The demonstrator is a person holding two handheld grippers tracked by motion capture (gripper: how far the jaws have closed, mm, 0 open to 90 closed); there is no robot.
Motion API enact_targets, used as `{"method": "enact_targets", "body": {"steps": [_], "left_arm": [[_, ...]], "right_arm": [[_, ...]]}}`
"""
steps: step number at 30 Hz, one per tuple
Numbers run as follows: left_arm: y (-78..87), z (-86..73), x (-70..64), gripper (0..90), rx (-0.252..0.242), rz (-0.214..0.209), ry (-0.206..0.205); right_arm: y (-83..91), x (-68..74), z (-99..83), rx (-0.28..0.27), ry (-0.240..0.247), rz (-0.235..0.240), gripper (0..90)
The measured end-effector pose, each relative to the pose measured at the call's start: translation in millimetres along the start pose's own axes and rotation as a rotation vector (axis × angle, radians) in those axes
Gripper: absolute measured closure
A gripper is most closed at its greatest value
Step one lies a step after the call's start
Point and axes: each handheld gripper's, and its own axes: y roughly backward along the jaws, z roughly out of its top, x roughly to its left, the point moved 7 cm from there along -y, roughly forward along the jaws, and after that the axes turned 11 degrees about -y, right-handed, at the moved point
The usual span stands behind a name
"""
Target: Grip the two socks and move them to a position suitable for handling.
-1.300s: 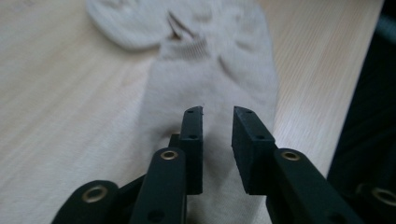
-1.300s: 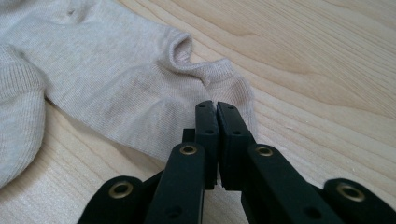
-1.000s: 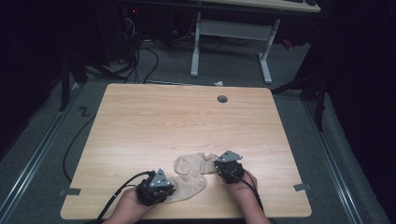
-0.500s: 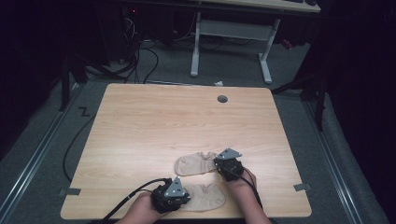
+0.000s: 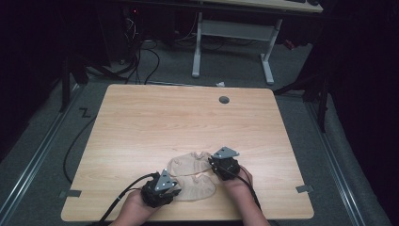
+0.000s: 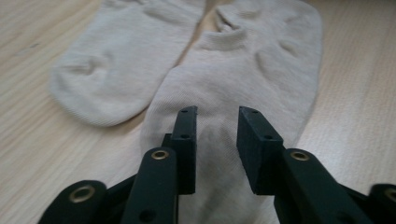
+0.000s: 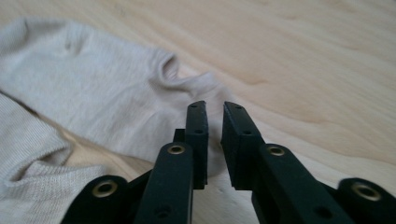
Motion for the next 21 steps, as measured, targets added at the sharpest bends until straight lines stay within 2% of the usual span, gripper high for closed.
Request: {"method": "enact_targets", "body": {"steps": [2, 5, 8, 10, 12, 15, 17, 18, 21], "left_arm": [[5.4, -0.1, 7.5, 64.4, -0.024, 0.018, 0.019], [12.3, 1.1, 17.8, 61.8, -0.06, 0.048, 0.049], [13.3, 1.7, 31.6, 57.4, -0.074, 0.111, 0.083], [8.0, 1.6, 44.1, 54.3, -0.068, 0.156, 0.124], [-0.1, -0.3, 53.4, 52.8, -0.061, 0.155, 0.179], [-13.8, -3.4, 64.3, 52.4, -0.018, 0.186, 0.192], [-20.8, -5.6, 70.2, 54.5, -0.005, 0.193, 0.224], [-22.9, -6.7, 71.7, 59.1, -0.007, 0.183, 0.237], [-24.7, -5.4, 73.1, 72.5, -0.022, 0.179, 0.237]], "right_arm": [[6.8, -6.3, 2.5, -0.038, -0.027, -0.006, 75.6], [9.6, -15.7, 0.8, -0.047, -0.055, -0.012, 72.7], [5.9, -21.7, -1.8, -0.039, -0.088, -0.008, 68.6], [1.8, -21.5, -2.2, -0.031, -0.106, 0.015, 66.8], [-2.2, -19.6, -1.2, -0.028, -0.107, 0.027, 64.8], [-8.4, -14.3, -1.4, -0.005, -0.096, 0.034, 62.8], [-12.8, -12.2, -4.4, 0.024, -0.083, 0.029, 62.2], [-15.0, -11.9, -6.0, 0.036, -0.076, 0.028, 62.3], [-16.1, -10.5, -8.1, 0.048, -0.084, 0.036, 68.6]]}}
